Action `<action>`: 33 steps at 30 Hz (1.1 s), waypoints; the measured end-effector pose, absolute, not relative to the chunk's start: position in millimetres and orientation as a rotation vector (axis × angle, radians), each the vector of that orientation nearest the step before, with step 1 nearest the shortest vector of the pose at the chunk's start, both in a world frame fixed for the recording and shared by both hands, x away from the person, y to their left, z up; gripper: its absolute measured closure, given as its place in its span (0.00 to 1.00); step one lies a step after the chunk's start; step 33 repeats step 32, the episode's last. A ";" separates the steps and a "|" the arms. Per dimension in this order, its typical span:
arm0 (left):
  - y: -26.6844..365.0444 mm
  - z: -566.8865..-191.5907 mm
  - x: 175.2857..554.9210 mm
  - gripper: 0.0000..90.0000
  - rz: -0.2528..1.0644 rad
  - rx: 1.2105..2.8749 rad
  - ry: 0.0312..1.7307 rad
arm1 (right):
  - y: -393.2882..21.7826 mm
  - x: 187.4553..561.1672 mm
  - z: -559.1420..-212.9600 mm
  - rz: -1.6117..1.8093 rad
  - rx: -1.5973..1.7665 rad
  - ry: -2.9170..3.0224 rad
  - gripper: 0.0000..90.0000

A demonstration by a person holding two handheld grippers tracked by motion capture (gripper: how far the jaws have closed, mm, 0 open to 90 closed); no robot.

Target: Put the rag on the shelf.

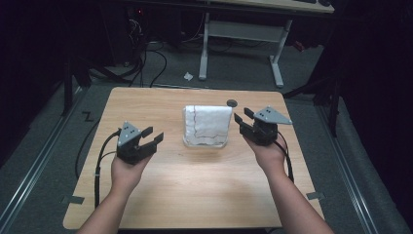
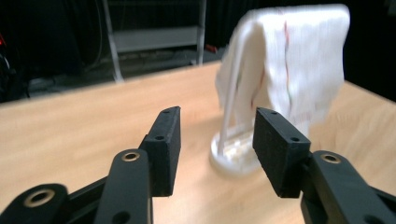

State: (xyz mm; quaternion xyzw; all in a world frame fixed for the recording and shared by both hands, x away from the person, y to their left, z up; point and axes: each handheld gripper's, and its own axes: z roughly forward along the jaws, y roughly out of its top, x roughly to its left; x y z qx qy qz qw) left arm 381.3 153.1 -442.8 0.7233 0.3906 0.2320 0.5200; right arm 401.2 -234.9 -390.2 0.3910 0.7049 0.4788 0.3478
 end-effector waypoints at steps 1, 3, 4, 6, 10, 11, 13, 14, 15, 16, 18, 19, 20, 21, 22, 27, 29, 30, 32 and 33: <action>153.1 -442.8 381.3 0.56 0.556 1.734 0.937 | -234.9 401.2 -390.2 1.242 1.014 1.828 0.62; 157.8 -461.7 368.9 0.56 0.523 1.777 0.951 | -235.5 388.3 -404.0 1.205 1.009 1.861 0.63; 159.1 -467.8 364.8 0.56 0.512 1.790 0.954 | -236.0 383.5 -409.7 1.191 1.006 1.864 0.64; 161.5 -478.6 357.5 0.55 0.495 1.824 0.956 | -236.9 375.5 -421.2 1.170 1.015 1.882 0.64; 165.6 -491.1 348.2 0.54 0.463 1.860 0.958 | -240.0 365.7 -439.1 1.138 1.031 1.906 0.63; 167.1 -494.6 345.2 0.53 0.449 1.867 0.962 | -242.8 360.2 -451.5 1.127 1.062 1.926 0.62; 169.2 -504.5 335.7 0.53 0.425 1.893 0.963 | -246.5 355.8 -464.1 1.121 1.101 1.950 0.61; 169.2 -504.5 335.7 0.52 0.425 1.893 0.963 | -246.5 355.8 -464.1 1.121 1.101 1.950 0.61; 169.1 -511.3 328.8 0.51 0.392 1.911 0.966 | -250.0 350.9 -475.9 1.109 1.134 1.973 0.60; 168.5 -515.3 323.6 0.50 0.384 1.919 0.960 | -251.2 347.5 -481.8 1.099 1.146 1.986 0.58; 166.9 -519.0 318.0 0.51 0.389 1.943 0.946 | -252.8 343.1 -487.7 1.092 1.158 1.998 0.57; 164.4 -521.6 313.2 0.51 0.385 1.974 0.936 | -254.9 337.2 -493.5 1.090 1.176 2.007 0.55; 161.0 -524.0 306.3 0.50 0.371 2.002 0.920 | -262.0 318.6 -507.3 1.111 1.196 1.994 0.55; 160.5 -524.0 304.4 0.51 0.376 2.010 0.915 | -266.9 307.1 -515.8 1.116 1.190 1.976 0.58; 160.5 -524.0 304.4 0.52 0.376 2.010 0.915 | -266.9 307.1 -515.8 1.116 1.190 1.976 0.58; 163.4 -520.4 311.6 0.52 0.400 2.001 0.925 | -288.5 297.6 -518.4 1.084 1.251 1.950 0.56; 166.1 -523.1 314.9 0.51 0.378 1.998 0.947 | -291.8 302.7 -520.6 1.104 1.305 1.952 0.56; 166.8 -524.4 315.7 0.51 0.368 1.998 0.954 | -291.3 304.2 -521.5 1.107 1.302 1.956 0.56; 167.8 -526.0 316.9 0.47 0.361 2.001 0.966 | -289.3 305.7 -522.1 1.110 1.279 1.966 0.54; 167.8 -526.0 316.9 0.47 0.361 2.001 0.966 | -289.3 305.7 -522.1 1.110 1.279 1.966 0.54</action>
